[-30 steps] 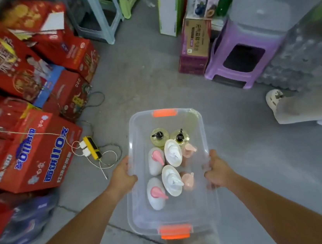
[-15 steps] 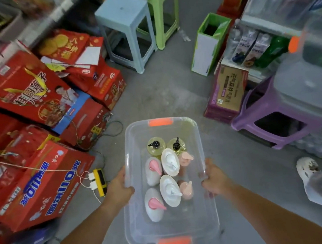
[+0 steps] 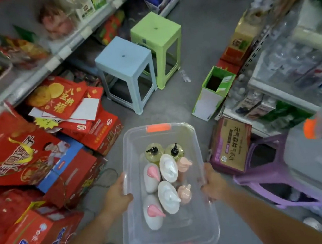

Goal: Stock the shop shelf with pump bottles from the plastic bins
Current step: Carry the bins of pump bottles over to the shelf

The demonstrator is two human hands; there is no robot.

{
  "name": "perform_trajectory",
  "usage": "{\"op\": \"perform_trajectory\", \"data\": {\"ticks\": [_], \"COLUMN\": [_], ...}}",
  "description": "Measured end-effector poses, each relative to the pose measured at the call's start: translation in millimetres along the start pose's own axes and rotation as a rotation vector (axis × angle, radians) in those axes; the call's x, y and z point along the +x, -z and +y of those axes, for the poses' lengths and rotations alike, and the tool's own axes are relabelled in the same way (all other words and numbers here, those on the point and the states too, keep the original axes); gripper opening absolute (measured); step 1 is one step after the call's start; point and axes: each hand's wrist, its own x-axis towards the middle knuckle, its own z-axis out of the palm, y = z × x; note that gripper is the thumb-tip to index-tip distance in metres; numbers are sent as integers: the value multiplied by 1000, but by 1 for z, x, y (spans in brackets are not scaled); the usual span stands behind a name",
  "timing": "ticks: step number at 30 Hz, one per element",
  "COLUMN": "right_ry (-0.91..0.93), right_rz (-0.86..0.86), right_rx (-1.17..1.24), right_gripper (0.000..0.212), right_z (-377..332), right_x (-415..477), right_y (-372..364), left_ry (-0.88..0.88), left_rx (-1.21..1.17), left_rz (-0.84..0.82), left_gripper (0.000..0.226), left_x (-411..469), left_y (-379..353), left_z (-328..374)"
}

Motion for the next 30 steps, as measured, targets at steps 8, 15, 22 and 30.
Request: {"op": "perform_trajectory", "data": {"ticks": [8,15,22,30], "right_ry": [65,125,150,150], "right_rz": [-1,-55,-9,101], "right_rx": [-70,-177,-207,-186], "right_gripper": [48,45,49,48], "right_z": [-98,-180,-282,-385], "right_x": [113,234,290,367], "right_y": [108,205,301,375], "left_ry": [-18,-3,-86,-27], "left_rx": [-54,-216,-312,-353], "left_rz": [-11,57,5,26], "left_gripper": [83,76,77,78], "left_x": [124,236,323,440], "left_y": [26,35,62,99], "left_z": [120,213,316,403]}}
